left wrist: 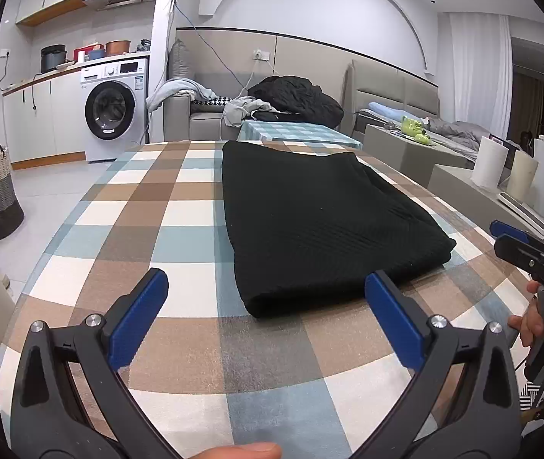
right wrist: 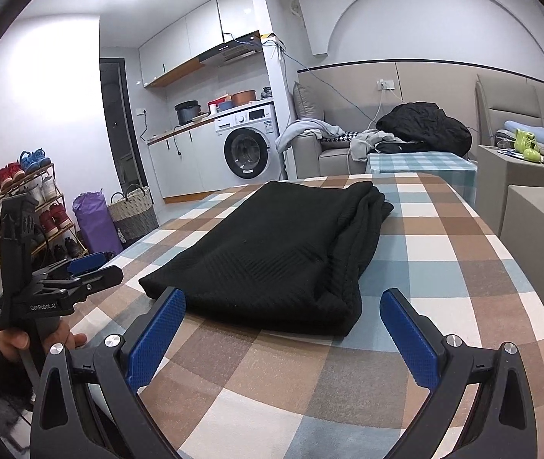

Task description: Fold small clothes

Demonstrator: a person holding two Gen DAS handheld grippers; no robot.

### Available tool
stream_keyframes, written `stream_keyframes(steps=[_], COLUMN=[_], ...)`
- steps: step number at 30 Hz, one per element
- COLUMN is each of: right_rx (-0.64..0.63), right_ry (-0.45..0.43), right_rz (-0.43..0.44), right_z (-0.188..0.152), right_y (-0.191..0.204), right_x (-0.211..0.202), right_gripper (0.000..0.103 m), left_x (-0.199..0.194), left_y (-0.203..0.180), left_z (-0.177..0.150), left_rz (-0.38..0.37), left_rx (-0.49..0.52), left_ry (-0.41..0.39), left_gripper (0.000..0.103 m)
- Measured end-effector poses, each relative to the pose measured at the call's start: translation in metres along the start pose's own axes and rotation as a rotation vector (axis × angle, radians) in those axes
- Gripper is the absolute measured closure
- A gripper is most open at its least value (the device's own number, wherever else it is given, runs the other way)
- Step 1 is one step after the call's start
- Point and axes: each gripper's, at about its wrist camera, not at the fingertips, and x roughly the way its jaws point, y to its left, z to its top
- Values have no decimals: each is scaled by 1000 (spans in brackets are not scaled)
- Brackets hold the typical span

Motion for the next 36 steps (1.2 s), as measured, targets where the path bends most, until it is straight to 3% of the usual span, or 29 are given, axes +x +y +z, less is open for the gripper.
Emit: stream_keyframes(steps=[36], right_rx=[-1], right_ry=[5], right_rz=[-3], right_z=[-1], right_y=[-1], right_x=[3], right_gripper=[0], left_x=[0], left_y=[0], left_z=[-1], left_rz=[1], left_rx=[-1], left_ry=[2], left_gripper=[1])
